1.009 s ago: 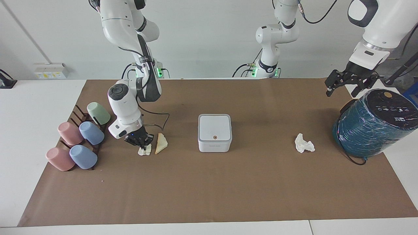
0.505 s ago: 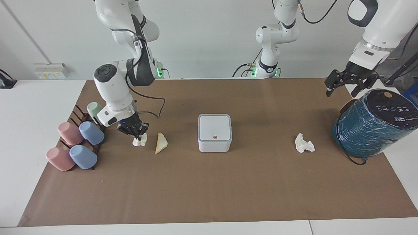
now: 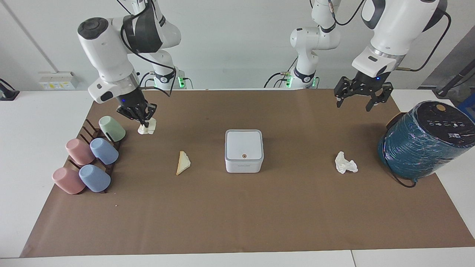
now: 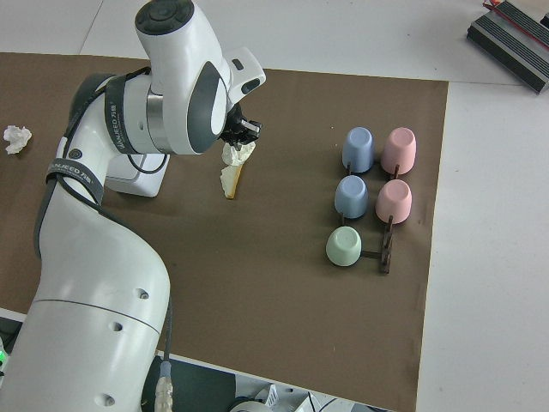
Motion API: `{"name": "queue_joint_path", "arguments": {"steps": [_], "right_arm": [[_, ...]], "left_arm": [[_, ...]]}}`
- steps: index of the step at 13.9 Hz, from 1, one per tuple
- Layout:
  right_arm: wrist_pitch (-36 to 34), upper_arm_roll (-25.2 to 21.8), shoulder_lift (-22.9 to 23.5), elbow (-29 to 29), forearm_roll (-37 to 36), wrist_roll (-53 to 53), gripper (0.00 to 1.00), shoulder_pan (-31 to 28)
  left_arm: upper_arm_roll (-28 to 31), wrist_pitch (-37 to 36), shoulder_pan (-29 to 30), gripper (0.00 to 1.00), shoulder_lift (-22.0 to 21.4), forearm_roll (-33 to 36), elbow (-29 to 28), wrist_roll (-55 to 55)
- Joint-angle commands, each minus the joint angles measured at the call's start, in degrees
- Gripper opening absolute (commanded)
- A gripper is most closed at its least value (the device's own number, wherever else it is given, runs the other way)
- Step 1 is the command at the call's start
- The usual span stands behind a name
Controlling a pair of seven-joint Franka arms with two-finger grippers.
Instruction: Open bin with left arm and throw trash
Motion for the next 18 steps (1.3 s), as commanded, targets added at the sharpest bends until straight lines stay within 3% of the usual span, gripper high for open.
{"name": "queue_joint_path", "arguments": {"steps": [1, 3, 4, 5, 10, 15, 18], "right_arm": [[-3.6, 0.6, 0.7, 3.4, -1.8, 2.3, 0.00, -0.4], [-3.2, 0.6, 0.7, 3.3, -1.8, 2.6, 0.00, -0.4], [-3.2, 0.6, 0.7, 3.3, -1.8, 2.6, 0.00, -0.4], [-3.2, 0.6, 0.4, 3.0, -1.8, 2.6, 0.00, -0.4], [-3.0, 0.6, 0.3, 2.7, -1.8, 2.7, 0.00, -0.3], [-2.9, 0.6, 0.3, 2.7, -1.7, 2.8, 0.00, -0.3], [-2.9, 0.6, 0.2, 2.6, -1.7, 2.8, 0.00, -0.3]], "left_arm": [[0.7, 5.9, -6.2, 0.65, -0.9, 0.1, -3.4, -4.3], [0.5, 13.4, -9.7, 0.32, 0.2, -0.2, -5.8, -5.3], [0.5, 18.0, -12.1, 0.07, 1.0, -0.2, -7.3, -5.5], [0.5, 21.6, -13.9, 0.00, 2.4, -0.1, -8.2, -6.4], [0.5, 36.9, -21.6, 0.00, 10.6, -0.2, -8.6, -13.0], [0.6, 41.3, -24.6, 0.00, 15.8, -0.2, -9.3, -16.6], [0.6, 42.4, -24.6, 0.00, 15.9, -0.2, -12.9, -16.7]]}}
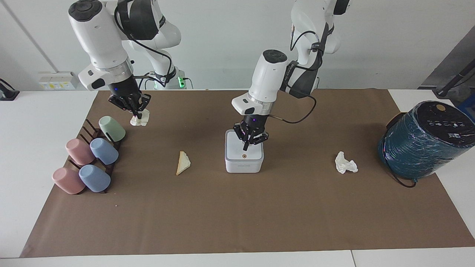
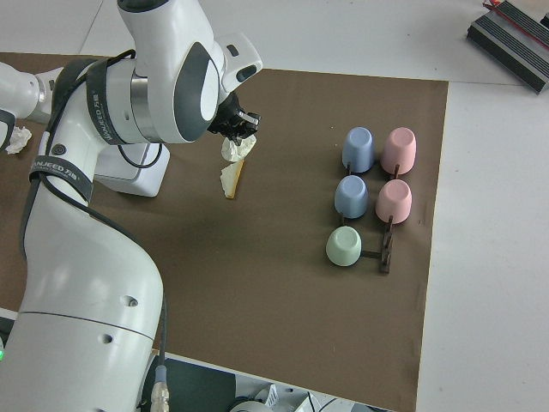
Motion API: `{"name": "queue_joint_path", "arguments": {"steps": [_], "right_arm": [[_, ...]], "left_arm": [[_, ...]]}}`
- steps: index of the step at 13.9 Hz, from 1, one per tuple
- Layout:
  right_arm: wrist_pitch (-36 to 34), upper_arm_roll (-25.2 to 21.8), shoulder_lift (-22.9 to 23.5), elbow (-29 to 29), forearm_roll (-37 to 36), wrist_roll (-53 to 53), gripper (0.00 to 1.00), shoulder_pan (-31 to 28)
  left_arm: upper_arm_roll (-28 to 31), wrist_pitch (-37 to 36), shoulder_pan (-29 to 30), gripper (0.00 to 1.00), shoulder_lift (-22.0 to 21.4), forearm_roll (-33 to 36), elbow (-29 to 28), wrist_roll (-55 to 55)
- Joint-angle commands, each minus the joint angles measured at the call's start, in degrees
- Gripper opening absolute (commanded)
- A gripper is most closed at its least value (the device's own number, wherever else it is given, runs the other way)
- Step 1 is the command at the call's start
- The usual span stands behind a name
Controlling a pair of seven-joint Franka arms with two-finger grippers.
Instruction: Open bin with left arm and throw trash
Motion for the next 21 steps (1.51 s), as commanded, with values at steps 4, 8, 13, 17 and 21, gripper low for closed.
{"name": "queue_joint_path", "arguments": {"steps": [4, 8, 13, 17, 21], "right_arm": [[-0.1, 0.5, -0.1, 0.1, -0.9, 1.6, 0.00, -0.3], [0.0, 0.5, -0.1, -0.2, -0.9, 1.6, 0.00, -0.3], [0.0, 0.6, -0.1, -0.1, -0.9, 2.3, 0.00, 0.0], [4.9, 0.8, 0.5, -1.0, 0.5, 8.4, 0.00, 4.1], [14.5, 0.8, 4.7, -2.1, 4.5, 20.7, 0.00, 11.5]], "left_arm": [[0.9, 6.4, -1.8, 0.00, -0.6, -0.2, -8.0, -2.3], [1.0, 2.0, -1.7, 0.00, -3.1, -0.3, -6.1, -2.5], [1.6, -12.4, 0.9, 0.00, -12.1, 0.1, -6.1, -2.3], [1.6, -17.9, 6.4, 0.01, -14.6, 0.1, -6.5, -2.4], [1.6, -14.2, 14.4, 0.03, -13.8, 0.5, -6.5, -0.8]]}}
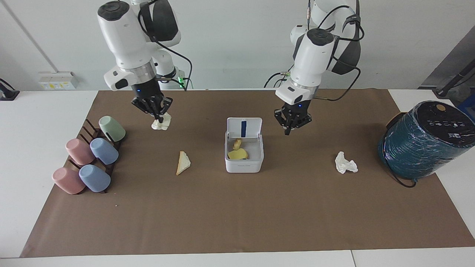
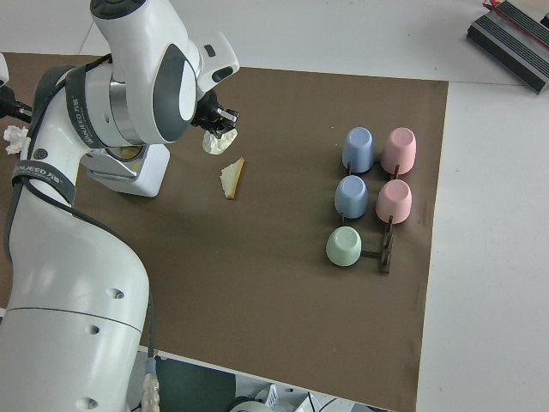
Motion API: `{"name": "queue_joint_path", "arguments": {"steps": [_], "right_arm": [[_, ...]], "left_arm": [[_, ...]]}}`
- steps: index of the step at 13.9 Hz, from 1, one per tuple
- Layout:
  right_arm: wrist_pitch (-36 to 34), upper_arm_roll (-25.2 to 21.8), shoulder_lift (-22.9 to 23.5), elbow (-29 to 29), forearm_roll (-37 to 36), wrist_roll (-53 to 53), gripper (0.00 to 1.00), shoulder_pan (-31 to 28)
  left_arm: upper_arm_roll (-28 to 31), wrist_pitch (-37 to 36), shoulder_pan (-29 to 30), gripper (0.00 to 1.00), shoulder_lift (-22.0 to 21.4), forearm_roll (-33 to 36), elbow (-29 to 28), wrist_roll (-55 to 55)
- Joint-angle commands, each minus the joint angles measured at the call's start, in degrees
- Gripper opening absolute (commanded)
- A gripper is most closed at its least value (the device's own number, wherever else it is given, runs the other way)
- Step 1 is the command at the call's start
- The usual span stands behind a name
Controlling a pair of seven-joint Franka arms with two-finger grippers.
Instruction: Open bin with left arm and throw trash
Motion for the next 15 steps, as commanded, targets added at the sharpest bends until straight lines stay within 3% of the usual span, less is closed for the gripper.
{"name": "queue_joint_path", "arguments": {"steps": [1, 2, 3, 4, 6, 10, 13, 15], "right_arm": [[5.9, 0.1, 3.3, -0.4, 1.6, 6.0, 0.00, 4.0], [8.8, 0.1, 4.9, -0.3, 4.6, 7.7, 0.00, 5.4], [12.2, 0.2, 7.1, -0.1, 8.6, 8.6, 0.00, 6.7], [15.0, 0.2, 9.0, 0.3, 11.5, 8.8, 0.00, 8.2], [17.6, 0.2, 11.0, 0.5, 14.7, 10.9, 0.00, 10.6], [18.3, 0.5, 16.3, 3.9, 24.2, 12.4, 0.00, 12.6], [18.3, 0.5, 18.3, 3.8, 24.4, 12.3, 0.00, 13.2], [18.2, 0.6, 18.7, 3.9, 24.5, 12.2, 0.13, 13.5]], "left_arm": [[-0.5, 3.2, 4.8, 0.07, -0.1, 0.5, -1.4, 2.3], [-0.5, 5.4, 7.4, 0.07, 1.2, 0.5, -1.3, 5.5], [-0.5, 8.1, 10.0, 0.19, 2.4, 0.5, -1.3, 8.9], [-0.5, 9.9, 12.1, 0.51, 3.4, 0.5, -1.4, 11.1], [-0.6, 12.1, 17.1, 0.92, 3.9, 0.5, -2.2, 18.2], [-0.6, 20.2, 20.7, 0.98, 3.5, 0.5, -9.9, 22.5], [-0.5, 24.4, 21.3, 1.00, 5.6, 0.5, -13.5, 22.5], [-0.5, 25.8, 22.2, 1.00, 6.6, 0.5, -15.6, 22.6]]}}
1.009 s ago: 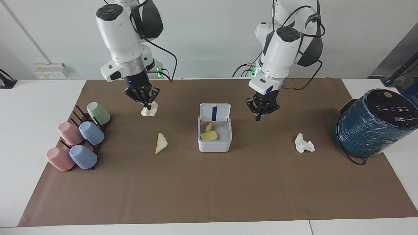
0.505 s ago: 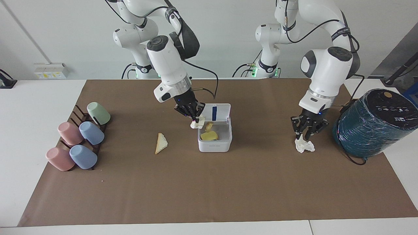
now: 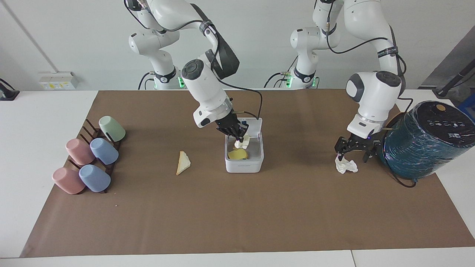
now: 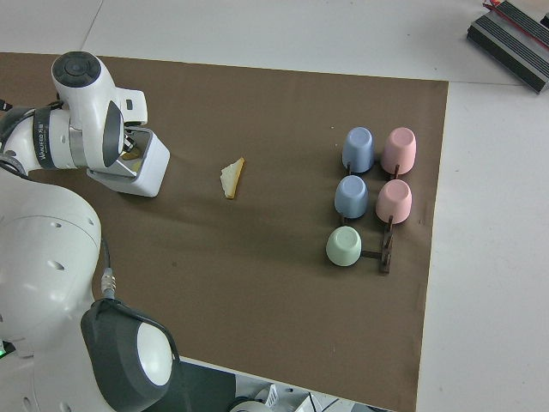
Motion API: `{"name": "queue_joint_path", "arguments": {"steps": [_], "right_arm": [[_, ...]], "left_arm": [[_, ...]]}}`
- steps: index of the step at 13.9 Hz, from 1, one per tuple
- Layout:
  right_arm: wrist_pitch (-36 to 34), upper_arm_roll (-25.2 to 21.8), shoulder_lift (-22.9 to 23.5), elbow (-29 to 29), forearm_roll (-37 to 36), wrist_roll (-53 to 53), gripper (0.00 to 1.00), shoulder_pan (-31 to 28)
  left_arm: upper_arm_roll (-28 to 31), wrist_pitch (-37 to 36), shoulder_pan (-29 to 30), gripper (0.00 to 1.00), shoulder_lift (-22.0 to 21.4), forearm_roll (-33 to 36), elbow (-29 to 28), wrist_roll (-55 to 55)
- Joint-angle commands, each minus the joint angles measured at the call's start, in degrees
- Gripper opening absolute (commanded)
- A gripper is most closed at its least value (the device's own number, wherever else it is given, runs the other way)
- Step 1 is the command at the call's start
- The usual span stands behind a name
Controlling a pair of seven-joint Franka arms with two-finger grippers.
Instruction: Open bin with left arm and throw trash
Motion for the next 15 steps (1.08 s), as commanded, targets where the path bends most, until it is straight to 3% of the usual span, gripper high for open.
{"name": "queue_joint_path", "arguments": {"steps": [1, 3, 6, 7, 9, 10, 13, 15], "right_arm": [[0.2, 0.3, 1.2, 1.5, 1.4, 0.7, 0.28, 0.0], [0.1, 0.2, 1.2, 2.0, 1.4, 0.8, 0.86, 0.0], [-1.0, 0.2, 0.9, 3.2, 1.3, 0.8, 1.00, -0.6], [-2.2, 0.1, 0.4, 4.2, 0.8, 0.7, 1.00, -1.1], [-7.7, -0.8, -1.8, 6.7, -1.5, -0.1, 1.00, -3.1], [-8.7, -1.1, -3.6, 6.7, -4.1, -0.1, 1.00, -4.2], [-12.6, -1.1, -7.1, 5.8, -12.3, -1.5, 1.00, -7.7], [-12.6, -1.1, -8.6, 1.9, -15.5, -11.3, 1.00, -9.3]], "left_arm": [[-0.5, 3.9, 2.1, 1.00, 0.6, 0.4, -4.2, 0.6], [-0.5, 6.9, 2.5, 1.00, 0.6, 0.4, -7.3, 0.7], [-0.5, 8.8, 2.5, 0.98, 0.6, 0.3, -11.3, -0.2], [-0.5, 10.0, 2.6, 0.82, 0.5, 0.3, -11.9, -0.2], [-0.5, 12.9, 2.8, 0.08, 0.7, 0.3, -12.7, 0.0], [-0.5, 12.9, 2.8, 0.00, 0.7, 0.3, -12.5, 0.1], [-0.5, 13.2, 2.7, 0.00, 0.5, 0.3, -9.5, 0.5], [-0.9, 12.1, 1.7, 0.00, -0.7, 0.3, -6.9, -0.3]]}}
